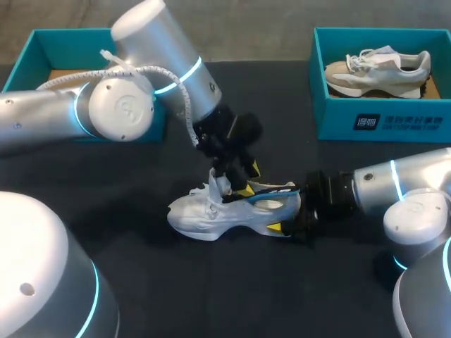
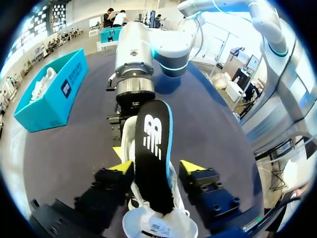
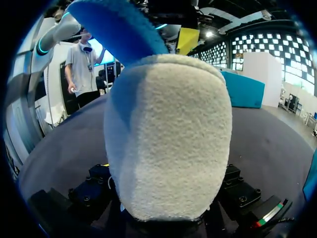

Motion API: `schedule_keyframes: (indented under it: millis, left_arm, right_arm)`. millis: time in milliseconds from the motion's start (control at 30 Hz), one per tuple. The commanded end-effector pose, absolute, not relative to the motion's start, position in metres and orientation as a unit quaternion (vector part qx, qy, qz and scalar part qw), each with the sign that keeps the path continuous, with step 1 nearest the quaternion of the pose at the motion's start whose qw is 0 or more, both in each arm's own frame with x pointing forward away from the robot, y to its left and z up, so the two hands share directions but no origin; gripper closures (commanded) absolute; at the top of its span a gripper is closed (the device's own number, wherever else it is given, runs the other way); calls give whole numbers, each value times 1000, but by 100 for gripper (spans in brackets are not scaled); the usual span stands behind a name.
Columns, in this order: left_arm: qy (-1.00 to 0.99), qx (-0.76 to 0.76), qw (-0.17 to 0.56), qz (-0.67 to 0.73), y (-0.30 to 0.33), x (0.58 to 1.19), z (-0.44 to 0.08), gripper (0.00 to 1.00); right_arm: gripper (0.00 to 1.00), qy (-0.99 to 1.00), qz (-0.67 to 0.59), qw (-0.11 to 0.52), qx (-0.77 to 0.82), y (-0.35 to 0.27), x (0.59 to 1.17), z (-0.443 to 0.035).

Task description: Take the shoe out of the shoebox, open the shoe tongue, remove and reinsert the insole, then place the shoe into the shoebox

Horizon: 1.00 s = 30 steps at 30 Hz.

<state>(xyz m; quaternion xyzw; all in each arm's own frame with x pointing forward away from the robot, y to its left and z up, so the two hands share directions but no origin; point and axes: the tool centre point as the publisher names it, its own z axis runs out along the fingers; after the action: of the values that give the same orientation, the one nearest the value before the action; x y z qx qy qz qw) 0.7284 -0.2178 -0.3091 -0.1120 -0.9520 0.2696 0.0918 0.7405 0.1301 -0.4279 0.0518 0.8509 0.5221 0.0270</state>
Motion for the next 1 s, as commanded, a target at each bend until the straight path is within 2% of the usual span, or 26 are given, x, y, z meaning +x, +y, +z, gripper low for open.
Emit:
schedule_keyframes:
  millis: [33,100,200,233,300,533,733,800,867,1000]
  left_arm:
    - [-956,-112,74,262,-217,716,-304,26]
    - [-956,-114,71,260,-217,715,-303,22]
    - [-956,-115,71,261,-217,713,-303,24]
    - [-955,-116,73,262,-217,712,-303,26]
    - [-956,-116,73,261,-217,711,-303,50]
    - [-955,-117,82,259,-220,714,-309,53]
    - [-954,-119,92,258,-223,714,-317,74]
    - [-954,-118,93,258,-223,714,-318,84]
    - [-954,-118,95,257,-223,714,-319,100]
    - [-954,-121,94,259,-219,711,-315,100]
  right_arm:
    - [100,852,520,27,52,131,741,-429]
    - [100,852,520,27,52,131,741,-429]
    - [100,852,520,27,52,131,741,-429]
    - [100,852,520,27,52,131,741,-429]
    - [100,852,520,27,52,131,741,-429]
    - [100,852,520,27,52,131,741,-429]
    - [100,852,520,27,52,131,741,-429]
    - [100,852,520,27,52,131,741,-429]
    - [100,852,520,27,52,131,741,-429]
    - [100,852,520,27,52,131,741,-429]
